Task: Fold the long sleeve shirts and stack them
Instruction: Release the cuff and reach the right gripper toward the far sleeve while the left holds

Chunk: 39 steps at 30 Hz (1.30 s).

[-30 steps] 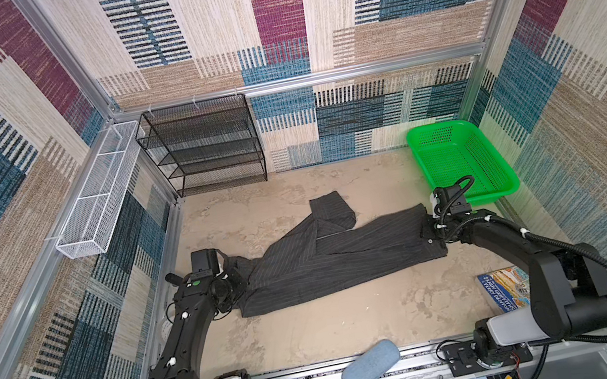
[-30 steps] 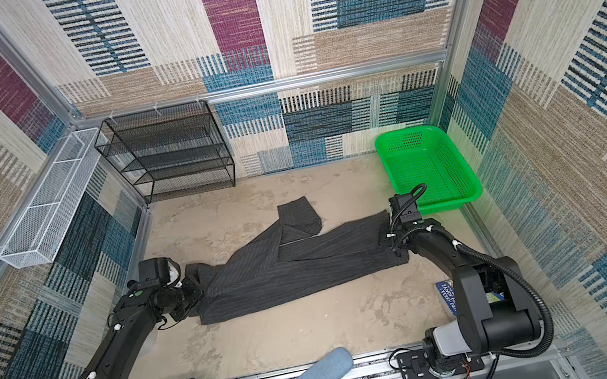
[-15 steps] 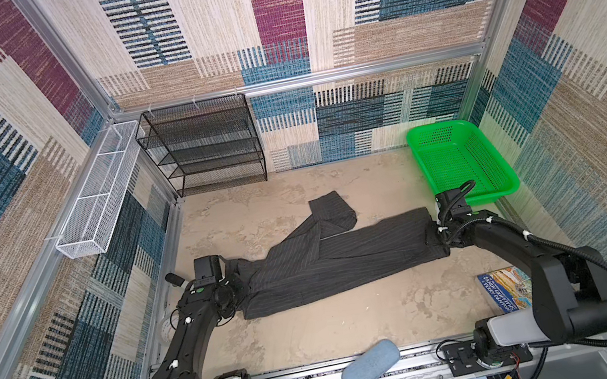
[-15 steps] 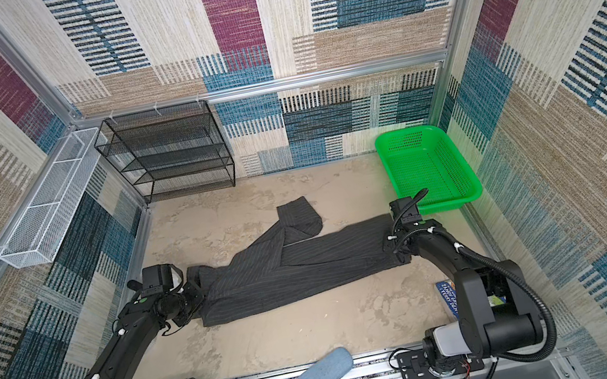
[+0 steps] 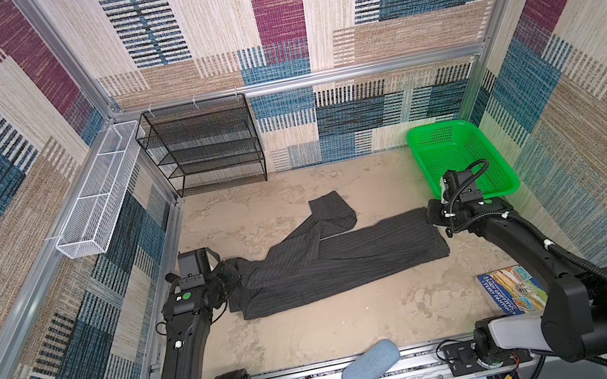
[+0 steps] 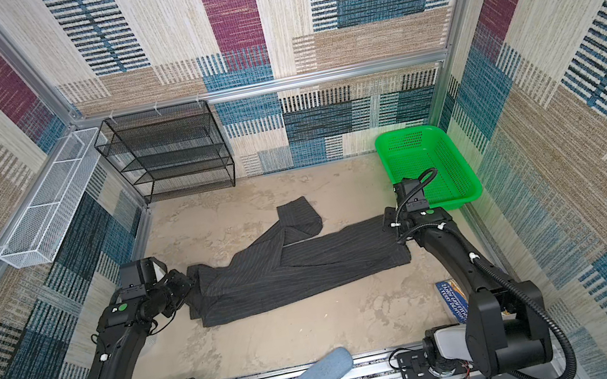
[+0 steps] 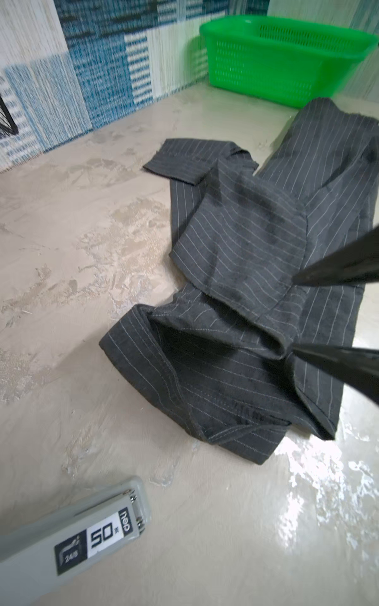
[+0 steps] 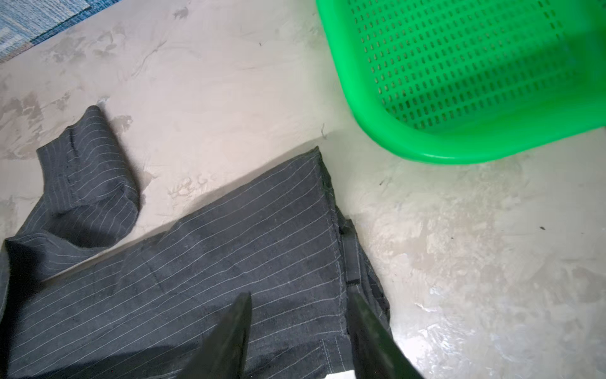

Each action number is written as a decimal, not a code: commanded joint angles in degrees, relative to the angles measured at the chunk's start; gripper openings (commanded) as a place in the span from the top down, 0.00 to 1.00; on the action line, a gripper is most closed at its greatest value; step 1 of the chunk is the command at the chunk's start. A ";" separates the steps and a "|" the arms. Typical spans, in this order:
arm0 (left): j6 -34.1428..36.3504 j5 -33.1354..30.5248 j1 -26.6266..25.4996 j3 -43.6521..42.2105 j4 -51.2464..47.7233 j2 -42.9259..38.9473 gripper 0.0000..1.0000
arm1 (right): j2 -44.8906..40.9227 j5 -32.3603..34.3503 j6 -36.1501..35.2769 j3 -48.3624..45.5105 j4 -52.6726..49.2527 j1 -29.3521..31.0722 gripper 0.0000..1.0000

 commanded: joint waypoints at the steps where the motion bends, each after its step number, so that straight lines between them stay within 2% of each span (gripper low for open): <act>1: -4.52 3.52 -1.06 -0.13 0.89 0.54 0.81 | 1.74 -4.65 1.57 -0.93 3.33 1.30 0.53; 6: -6.84 2.71 -7.11 0.87 6.13 5.45 0.88 | 7.18 -4.74 2.80 -0.90 6.88 6.53 0.54; 9: -7.78 2.25 -9.48 1.00 10.31 10.77 0.94 | 9.69 -6.66 3.58 -2.15 9.93 7.14 0.54; 13: -8.63 1.28 -10.22 -0.34 14.64 16.72 1.00 | 12.45 -5.35 3.93 -4.34 11.79 7.05 0.54; 19: -9.91 -0.52 -10.23 -5.41 18.59 22.39 1.00 | 14.99 -3.07 3.35 -4.29 11.28 5.82 0.55; 25: -10.60 -1.36 -10.23 -8.63 19.45 25.03 1.00 | 15.44 0.95 1.00 6.55 6.44 7.62 0.54; 29: -10.06 -0.79 -10.23 -7.47 17.43 23.38 1.00 | 20.09 3.18 -0.14 14.85 6.26 12.71 0.52; 35: -8.22 1.20 -10.32 -4.82 12.45 16.63 1.00 | 34.83 3.09 -0.09 26.33 18.10 20.77 0.47; 39: -7.14 2.36 -10.32 -3.90 9.66 12.76 1.00 | 48.92 0.75 0.62 41.10 18.81 23.29 0.47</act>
